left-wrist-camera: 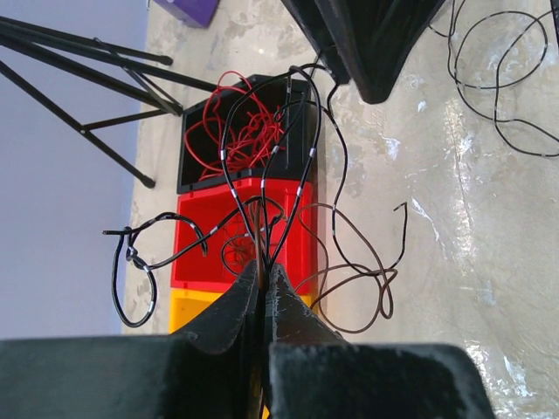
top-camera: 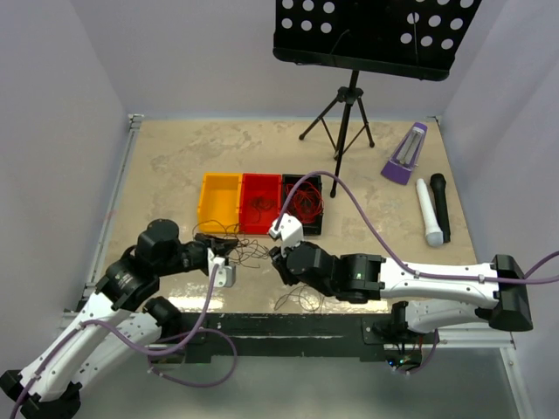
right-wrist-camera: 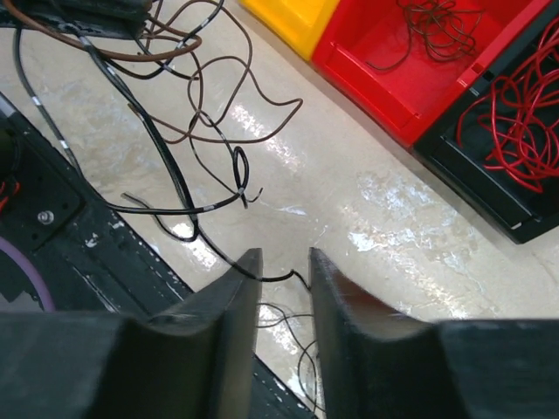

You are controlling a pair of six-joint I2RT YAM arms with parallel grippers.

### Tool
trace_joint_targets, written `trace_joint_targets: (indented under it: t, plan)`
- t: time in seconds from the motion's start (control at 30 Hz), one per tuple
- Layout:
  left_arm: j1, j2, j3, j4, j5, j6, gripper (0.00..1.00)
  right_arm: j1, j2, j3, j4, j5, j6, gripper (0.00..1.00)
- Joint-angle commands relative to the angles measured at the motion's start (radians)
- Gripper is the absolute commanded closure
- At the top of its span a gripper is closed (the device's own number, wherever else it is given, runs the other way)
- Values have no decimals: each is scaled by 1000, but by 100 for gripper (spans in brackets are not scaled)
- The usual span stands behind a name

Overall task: Untangle the cables
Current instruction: Untie the cable.

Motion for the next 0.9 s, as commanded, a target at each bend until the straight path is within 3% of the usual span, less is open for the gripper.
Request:
trace_joint_targets:
  t: [0.0, 0.07, 0.1, 0.23, 0.27, 0.33, 0.5, 0.63, 0.87]
  plan:
    - [4, -8, 62, -26, 33, -2, 100, 1, -30, 2, 57, 33, -6, 81]
    - [4, -6, 66, -40, 34, -2, 100, 1, -53, 22, 28, 99, 13, 99]
    - [4, -6, 59, -43, 32, -2, 97, -1, -71, 37, 7, 144, 25, 100]
    - [3, -8, 21, -46, 26, -15, 84, 1, -157, 92, -40, 230, -4, 100]
    - [4, -9, 6, -42, 23, -16, 73, -1, -172, 103, -35, 227, -21, 100]
    - [4, -12, -20, -39, 17, -19, 61, 1, -189, 135, -43, 205, -48, 100]
    - [4, -8, -59, -31, 6, -35, 53, -1, -159, 194, -90, 141, -79, 100]
    - [4, 3, -42, -2, 1, -82, 26, -1, -139, 215, -96, 97, -102, 100]
    - [4, -15, 0, 252, -29, -320, 20, -1, -117, 261, -118, 96, -122, 100]
